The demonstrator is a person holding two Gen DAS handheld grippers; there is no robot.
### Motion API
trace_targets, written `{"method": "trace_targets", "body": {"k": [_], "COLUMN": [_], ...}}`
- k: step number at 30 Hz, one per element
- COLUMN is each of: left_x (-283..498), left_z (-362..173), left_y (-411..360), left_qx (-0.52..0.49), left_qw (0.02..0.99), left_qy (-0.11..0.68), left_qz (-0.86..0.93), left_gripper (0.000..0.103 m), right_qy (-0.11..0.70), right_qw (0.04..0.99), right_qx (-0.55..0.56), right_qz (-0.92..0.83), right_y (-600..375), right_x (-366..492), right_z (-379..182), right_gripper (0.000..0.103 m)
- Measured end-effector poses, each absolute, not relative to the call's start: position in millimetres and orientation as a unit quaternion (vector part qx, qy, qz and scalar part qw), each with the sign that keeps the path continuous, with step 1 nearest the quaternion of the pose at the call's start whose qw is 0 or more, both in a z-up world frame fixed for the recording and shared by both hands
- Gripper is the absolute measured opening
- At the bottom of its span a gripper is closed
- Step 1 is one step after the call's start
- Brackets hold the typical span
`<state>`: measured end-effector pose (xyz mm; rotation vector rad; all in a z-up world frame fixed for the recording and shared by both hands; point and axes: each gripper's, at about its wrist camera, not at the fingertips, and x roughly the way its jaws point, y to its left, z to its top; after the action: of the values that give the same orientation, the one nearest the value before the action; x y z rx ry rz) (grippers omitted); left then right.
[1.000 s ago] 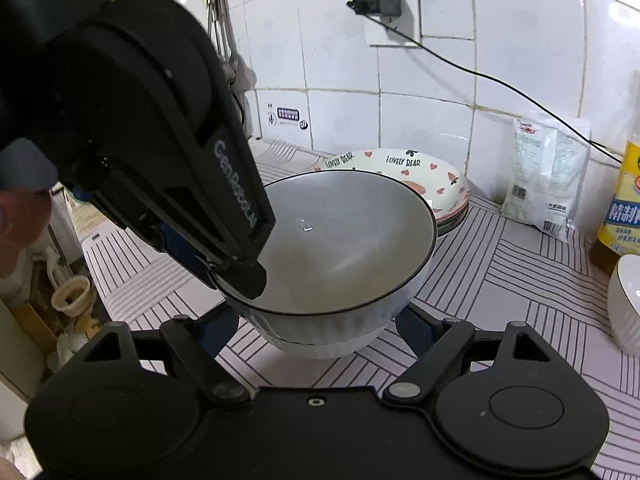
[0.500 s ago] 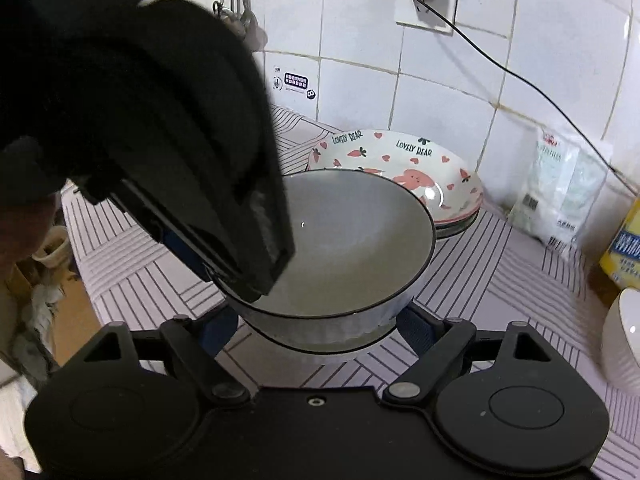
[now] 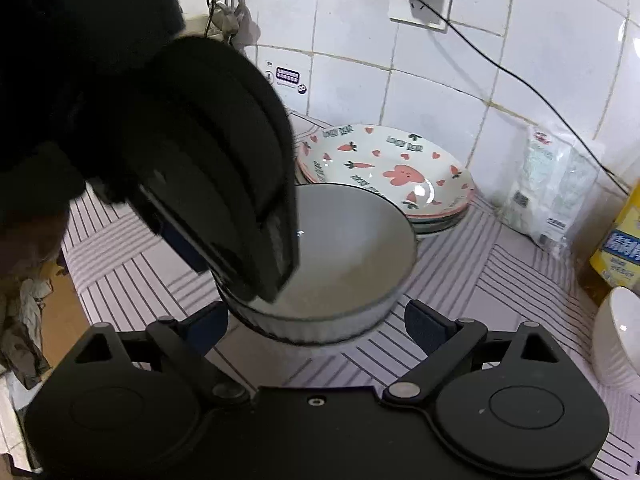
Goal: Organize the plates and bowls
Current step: 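Carry the second bowl with both grippers, lower it into the first bowl, release, then move both grippers to the last white bowl and grasp its rim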
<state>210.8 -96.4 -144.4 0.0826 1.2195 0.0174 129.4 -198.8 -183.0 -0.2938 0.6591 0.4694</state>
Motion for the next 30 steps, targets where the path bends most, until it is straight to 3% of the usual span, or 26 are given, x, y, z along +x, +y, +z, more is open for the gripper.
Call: {"method": "trace_targets", "body": {"k": [2,15,30], "left_x": [207.6,198.7,239.2], "left_z": [-134.8,-91.9,-109.4], "left_y": [-97.3,-144.7,-251.8], "left_qx": [0.048,0.038,0.037], "left_qw": [0.825,0.848,0.854], "left_qy": [0.562,0.525,0.481], "left_qz": [0.008,-0.062,-0.195], "left_gripper": [0.038,0.039,0.041], "right_qy": [0.319,0.262,0.25], "right_qw": [0.911,0.955,0.968], "right_qx": [-0.132,-0.007,-0.021], "right_qz": [0.227,0.14,0.017], "right_y": [-208.8,-320.2,-409.1], "right_x": [124.2,94.8,116.2], "right_z": [-181.3,-165.7,-187.9], "right_gripper": [0.097,0.097,0.097]}}
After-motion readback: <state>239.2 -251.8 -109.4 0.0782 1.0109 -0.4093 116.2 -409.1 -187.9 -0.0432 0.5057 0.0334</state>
